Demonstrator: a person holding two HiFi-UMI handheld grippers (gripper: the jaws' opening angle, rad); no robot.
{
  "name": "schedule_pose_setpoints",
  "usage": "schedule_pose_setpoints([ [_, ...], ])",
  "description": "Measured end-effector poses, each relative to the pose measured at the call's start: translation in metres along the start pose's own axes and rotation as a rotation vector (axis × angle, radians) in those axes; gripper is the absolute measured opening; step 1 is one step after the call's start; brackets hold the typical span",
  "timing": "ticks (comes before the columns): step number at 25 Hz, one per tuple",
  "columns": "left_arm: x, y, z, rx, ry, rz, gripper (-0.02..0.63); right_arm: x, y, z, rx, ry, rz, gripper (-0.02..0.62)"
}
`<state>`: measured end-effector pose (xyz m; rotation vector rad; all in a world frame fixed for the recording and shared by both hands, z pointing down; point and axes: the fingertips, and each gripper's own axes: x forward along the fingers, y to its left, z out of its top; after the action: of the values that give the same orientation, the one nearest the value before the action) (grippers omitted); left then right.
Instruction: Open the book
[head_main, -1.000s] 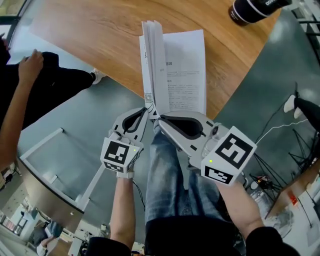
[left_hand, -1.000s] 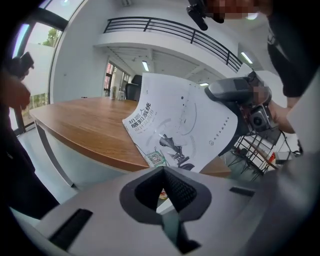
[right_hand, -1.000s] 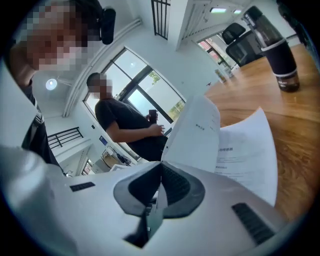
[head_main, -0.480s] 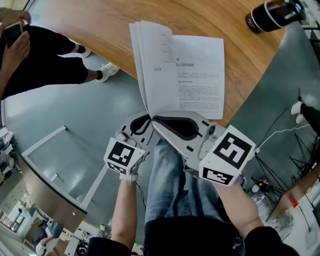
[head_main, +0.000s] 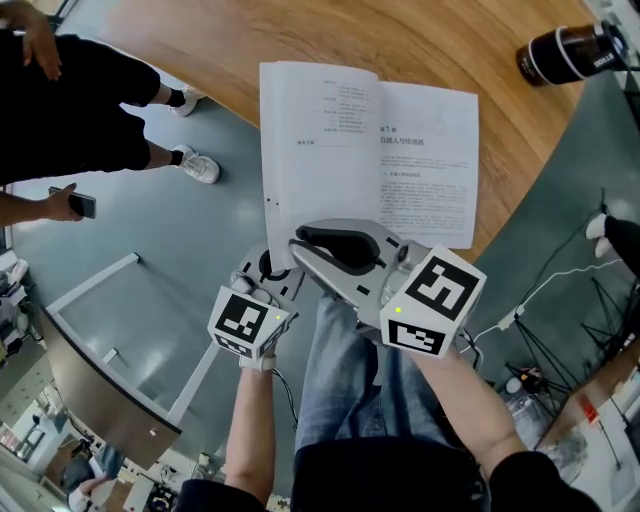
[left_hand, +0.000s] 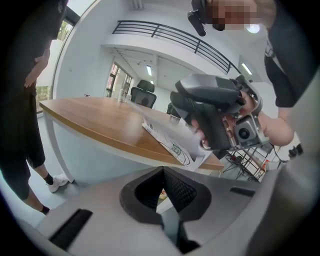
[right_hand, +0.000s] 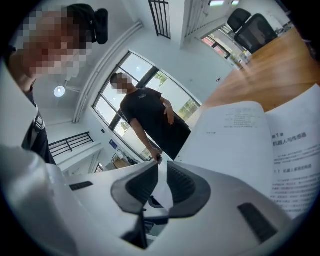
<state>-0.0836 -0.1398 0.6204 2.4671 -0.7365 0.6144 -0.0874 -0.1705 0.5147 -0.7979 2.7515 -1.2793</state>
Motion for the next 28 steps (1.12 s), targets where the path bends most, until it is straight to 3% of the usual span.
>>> schedule_pose_setpoints([
  [6, -0.015, 0.026, -0.017, 0.048, 0.067, 0.042, 0.008, 0.019, -0.029, -0.02, 0.05, 0.049, -0.045, 0.028],
  [10, -0.034, 0.047, -0.043, -0.005, 0.127, 0.097, 0.008, 0.015, -0.042, -0.022, 0.091, 0.04, -0.095, 0.028],
  [15, -0.053, 0.066, -0.05, -0.035, 0.127, 0.156, 0.008, -0.009, -0.069, -0.013, 0.164, -0.008, -0.147, 0.028],
  [21, -0.062, 0.081, -0.021, -0.004, 0.083, 0.228, 0.008, -0.038, -0.11, -0.009, 0.227, -0.018, -0.244, 0.027],
  [24, -0.054, 0.07, 0.002, 0.025, 0.031, 0.213, 0.008, -0.037, -0.117, -0.019, 0.267, 0.031, -0.249, -0.008],
  [28, -0.017, 0.033, 0.029, 0.09, 0.001, 0.107, 0.008, -0.031, -0.124, -0.03, 0.285, 0.126, -0.276, -0.011],
])
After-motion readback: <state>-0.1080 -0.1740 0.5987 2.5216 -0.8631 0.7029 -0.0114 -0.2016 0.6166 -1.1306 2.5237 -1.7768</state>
